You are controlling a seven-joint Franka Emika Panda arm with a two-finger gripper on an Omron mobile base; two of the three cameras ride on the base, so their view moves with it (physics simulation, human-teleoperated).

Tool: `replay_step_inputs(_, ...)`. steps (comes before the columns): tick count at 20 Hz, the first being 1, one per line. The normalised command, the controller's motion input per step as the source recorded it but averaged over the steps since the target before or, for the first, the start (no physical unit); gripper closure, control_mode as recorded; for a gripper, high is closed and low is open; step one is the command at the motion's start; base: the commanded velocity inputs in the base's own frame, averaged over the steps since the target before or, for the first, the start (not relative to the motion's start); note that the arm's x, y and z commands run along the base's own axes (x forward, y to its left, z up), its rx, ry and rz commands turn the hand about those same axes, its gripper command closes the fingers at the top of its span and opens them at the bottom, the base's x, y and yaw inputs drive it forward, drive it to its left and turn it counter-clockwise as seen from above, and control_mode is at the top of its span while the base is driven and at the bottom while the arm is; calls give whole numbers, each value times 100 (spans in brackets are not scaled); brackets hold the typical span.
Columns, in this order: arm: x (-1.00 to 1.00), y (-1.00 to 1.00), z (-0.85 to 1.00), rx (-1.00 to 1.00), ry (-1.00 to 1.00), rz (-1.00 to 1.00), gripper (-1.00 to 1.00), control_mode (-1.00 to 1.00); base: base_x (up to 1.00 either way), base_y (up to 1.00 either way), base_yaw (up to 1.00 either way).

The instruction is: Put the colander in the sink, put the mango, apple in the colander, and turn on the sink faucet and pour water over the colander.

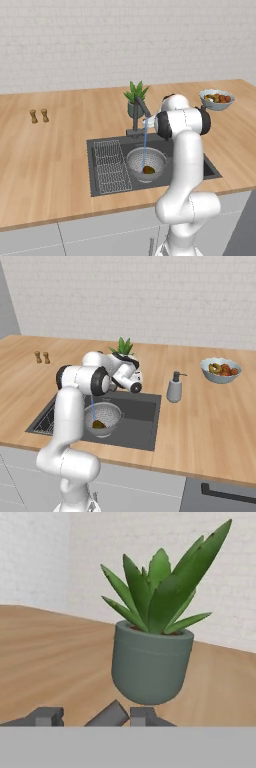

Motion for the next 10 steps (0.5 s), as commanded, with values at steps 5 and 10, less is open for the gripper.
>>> replay_step_inputs(5,-14,-79,-13,-11,7,-2,100,-100,0,0,0)
replay_step_inputs(10,-12,-18,0,-5,0,-3,100,-100,0,0,0)
